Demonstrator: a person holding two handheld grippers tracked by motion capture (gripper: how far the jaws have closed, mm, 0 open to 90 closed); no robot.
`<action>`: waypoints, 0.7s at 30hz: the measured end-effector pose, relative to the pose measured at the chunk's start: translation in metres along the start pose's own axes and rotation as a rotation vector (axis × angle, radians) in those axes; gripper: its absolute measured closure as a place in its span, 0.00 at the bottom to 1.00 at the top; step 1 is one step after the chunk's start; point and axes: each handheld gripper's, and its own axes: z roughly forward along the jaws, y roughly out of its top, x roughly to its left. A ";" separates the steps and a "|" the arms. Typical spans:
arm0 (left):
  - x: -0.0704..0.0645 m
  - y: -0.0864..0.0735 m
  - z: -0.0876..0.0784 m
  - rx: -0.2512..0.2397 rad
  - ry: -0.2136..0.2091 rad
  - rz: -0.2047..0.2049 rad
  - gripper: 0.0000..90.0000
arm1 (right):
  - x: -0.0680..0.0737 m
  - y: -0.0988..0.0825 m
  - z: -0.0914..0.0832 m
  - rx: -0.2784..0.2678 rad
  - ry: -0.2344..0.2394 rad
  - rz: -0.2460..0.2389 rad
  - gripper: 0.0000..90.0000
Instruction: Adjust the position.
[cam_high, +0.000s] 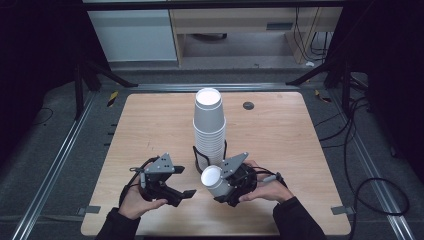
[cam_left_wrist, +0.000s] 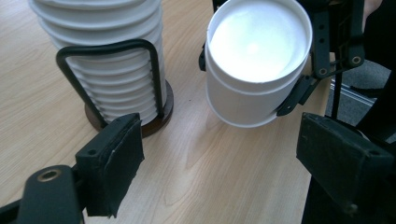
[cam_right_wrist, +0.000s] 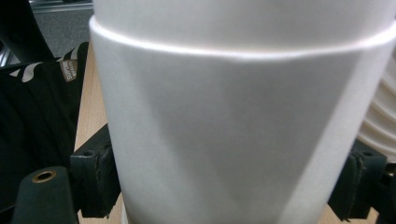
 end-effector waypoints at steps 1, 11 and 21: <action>-0.001 0.001 0.001 -0.001 -0.005 0.000 0.15 | 0.000 0.000 0.001 0.001 0.004 0.001 0.17; -0.004 0.004 0.008 0.015 -0.029 0.008 0.14 | 0.002 0.005 0.010 0.016 0.011 -0.016 0.17; -0.005 0.007 0.018 0.031 -0.048 0.011 0.13 | 0.003 0.010 0.016 0.022 0.016 -0.035 0.17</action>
